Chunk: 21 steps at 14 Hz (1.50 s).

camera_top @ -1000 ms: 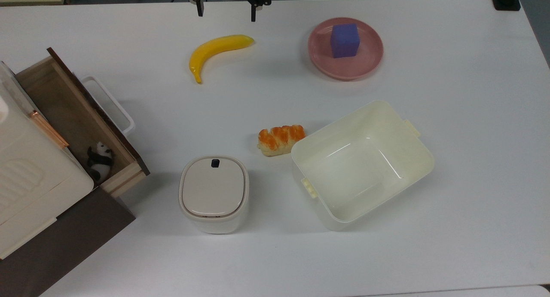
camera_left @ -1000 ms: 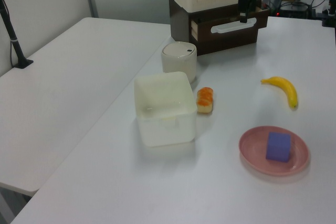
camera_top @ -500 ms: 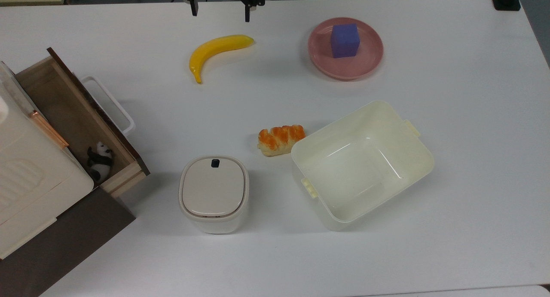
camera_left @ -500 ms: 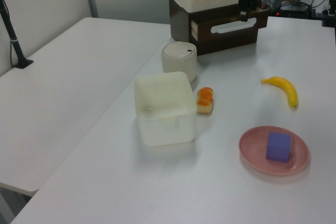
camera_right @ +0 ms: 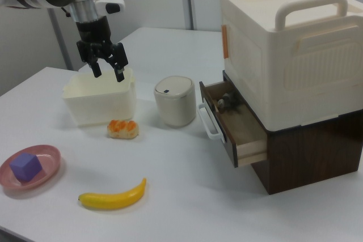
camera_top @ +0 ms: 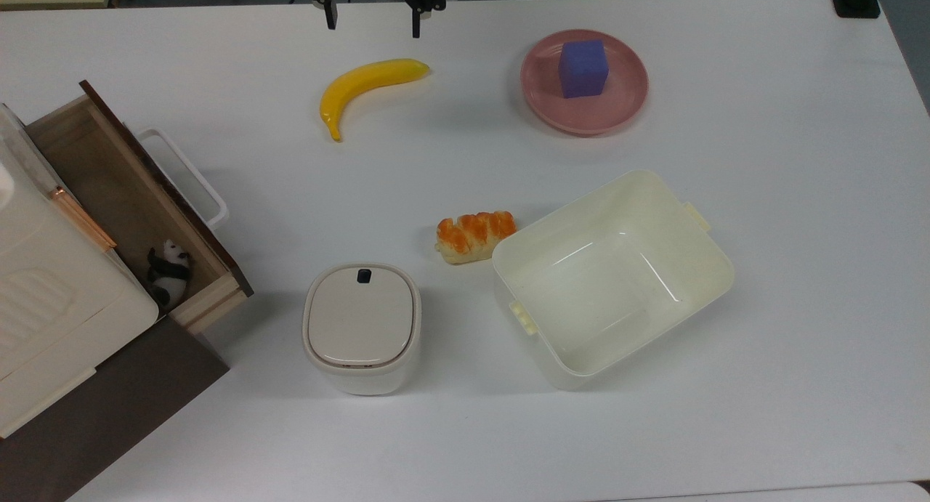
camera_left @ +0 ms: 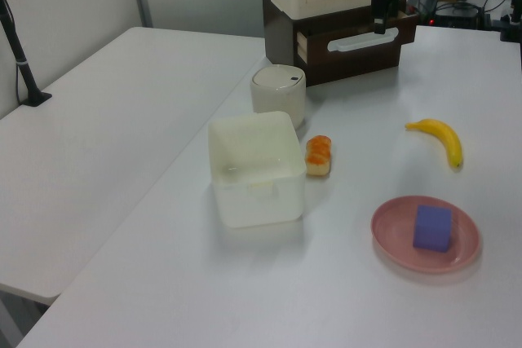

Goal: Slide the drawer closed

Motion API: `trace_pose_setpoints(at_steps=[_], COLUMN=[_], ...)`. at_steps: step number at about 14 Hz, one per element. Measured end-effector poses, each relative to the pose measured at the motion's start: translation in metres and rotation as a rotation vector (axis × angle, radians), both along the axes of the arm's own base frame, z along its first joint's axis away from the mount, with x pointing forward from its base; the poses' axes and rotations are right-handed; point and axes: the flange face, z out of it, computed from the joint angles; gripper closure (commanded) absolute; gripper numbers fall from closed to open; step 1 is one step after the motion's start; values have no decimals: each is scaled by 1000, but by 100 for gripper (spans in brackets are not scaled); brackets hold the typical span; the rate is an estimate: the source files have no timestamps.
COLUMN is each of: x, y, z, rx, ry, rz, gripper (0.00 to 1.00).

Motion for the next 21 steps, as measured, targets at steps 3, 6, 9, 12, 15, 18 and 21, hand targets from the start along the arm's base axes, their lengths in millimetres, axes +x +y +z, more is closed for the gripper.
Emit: trace_pose_setpoints(at_steps=[3,6,9,12,15,18,21], x=[0,0,1,3,8,21,45], y=[0,0,0,-9,-41,-70,-90], z=[0,-1,-2,-8,-18,-41,-96], rx=[0,0,0,17,30,25,12], ry=[1,3,5,15,32,27,57], rz=[23,32,33,11,-52,-165,-355], gripper=[84,99,99,99,99,99,99])
